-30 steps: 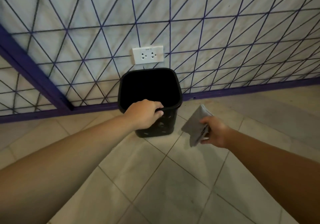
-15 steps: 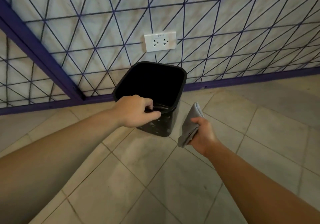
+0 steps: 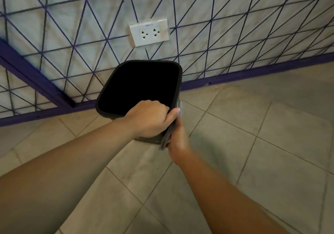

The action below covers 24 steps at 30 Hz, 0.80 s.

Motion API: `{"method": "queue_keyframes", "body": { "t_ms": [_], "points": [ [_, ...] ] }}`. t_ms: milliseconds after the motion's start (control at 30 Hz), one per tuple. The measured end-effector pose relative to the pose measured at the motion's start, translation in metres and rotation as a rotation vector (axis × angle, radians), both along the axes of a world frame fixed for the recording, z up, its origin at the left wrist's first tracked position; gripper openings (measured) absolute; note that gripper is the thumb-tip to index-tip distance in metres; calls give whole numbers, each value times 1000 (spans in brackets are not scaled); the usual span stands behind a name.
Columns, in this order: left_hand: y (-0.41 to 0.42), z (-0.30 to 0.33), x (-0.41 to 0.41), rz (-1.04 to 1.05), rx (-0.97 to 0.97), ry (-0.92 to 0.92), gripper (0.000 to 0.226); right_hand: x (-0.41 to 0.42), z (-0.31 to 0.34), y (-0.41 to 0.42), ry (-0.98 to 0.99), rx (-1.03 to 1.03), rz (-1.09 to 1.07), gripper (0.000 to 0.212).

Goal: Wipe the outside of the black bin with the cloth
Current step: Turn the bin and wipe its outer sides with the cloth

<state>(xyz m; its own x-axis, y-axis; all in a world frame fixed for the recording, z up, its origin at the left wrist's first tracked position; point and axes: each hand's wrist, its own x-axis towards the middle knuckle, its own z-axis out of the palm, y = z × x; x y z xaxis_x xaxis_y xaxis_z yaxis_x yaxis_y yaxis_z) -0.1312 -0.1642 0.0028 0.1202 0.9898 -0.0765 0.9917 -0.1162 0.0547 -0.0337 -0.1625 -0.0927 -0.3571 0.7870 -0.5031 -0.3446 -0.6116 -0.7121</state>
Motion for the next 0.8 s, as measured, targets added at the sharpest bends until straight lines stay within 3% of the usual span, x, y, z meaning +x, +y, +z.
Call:
{"method": "queue_keyframes", "body": {
  "t_ms": [100, 133, 167, 267, 333, 600, 667, 733, 800],
  "points": [
    [3, -3, 2, -7, 2, -62, 61, -22, -10, -2, 49, -71, -78, 91],
    [2, -4, 1, -10, 8, -75, 61, -28, -14, -2, 57, -87, -110, 91],
    [3, -5, 0, -11, 14, -79, 61, -32, -18, 0, 55, -83, -127, 91],
    [8, -4, -2, 8, 11, -95, 60, -43, -26, 3, 44, -50, -183, 124],
    [10, -4, -1, 13, 10, -117, 59, -44, -31, 2, 22, -2, -238, 136],
    [9, -6, -4, 27, 81, -147, 65, -27, -14, 10, -62, 43, -242, 61],
    [8, -8, -6, 17, 90, -149, 65, -27, -7, 5, -37, 81, -225, 71],
    [5, -8, -7, 7, 92, -146, 64, -29, 0, -10, -37, 145, -208, 105],
    [5, -6, -6, 9, 94, -133, 61, -36, -14, -12, -55, 197, -214, 118]
  ]
}}
